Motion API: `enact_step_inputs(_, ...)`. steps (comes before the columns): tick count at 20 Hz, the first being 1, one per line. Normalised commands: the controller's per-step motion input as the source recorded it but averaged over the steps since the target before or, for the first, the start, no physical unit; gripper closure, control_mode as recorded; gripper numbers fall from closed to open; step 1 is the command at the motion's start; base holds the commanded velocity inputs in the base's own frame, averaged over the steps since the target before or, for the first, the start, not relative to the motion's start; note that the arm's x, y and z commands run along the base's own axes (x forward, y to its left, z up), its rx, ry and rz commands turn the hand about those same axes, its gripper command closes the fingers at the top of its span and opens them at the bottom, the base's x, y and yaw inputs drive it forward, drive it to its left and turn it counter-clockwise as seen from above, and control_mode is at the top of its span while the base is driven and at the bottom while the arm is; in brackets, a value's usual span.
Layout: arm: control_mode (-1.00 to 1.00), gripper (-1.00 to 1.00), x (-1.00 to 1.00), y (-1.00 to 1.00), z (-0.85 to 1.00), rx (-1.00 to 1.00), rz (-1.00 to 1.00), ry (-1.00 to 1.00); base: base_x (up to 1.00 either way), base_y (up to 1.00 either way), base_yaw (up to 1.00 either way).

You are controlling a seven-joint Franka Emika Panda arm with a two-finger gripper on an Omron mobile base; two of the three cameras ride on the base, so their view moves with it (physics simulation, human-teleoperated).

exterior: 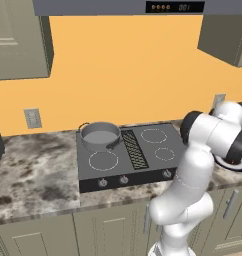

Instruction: Retrieve the frozen meat and place it in the pot on a burner. Then turn the burner on.

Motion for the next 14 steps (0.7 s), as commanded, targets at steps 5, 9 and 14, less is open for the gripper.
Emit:
enact_step_inputs(5,-1.00,-1.00,0.10,-0.03,-0.18,0.01,0.00,0.00,0.00,0.00,0.00)
enact_step_inputs(9,-1.00,-1.00,0.08,0.00,-0.36,0.01,0.00,0.01,0.00,0.00,0.00)
enact_step_inputs(14,-1.00,-1.00,0.11,0.00,-0.36,0.01,0.00,0.00,0.00,0.00,0.00)
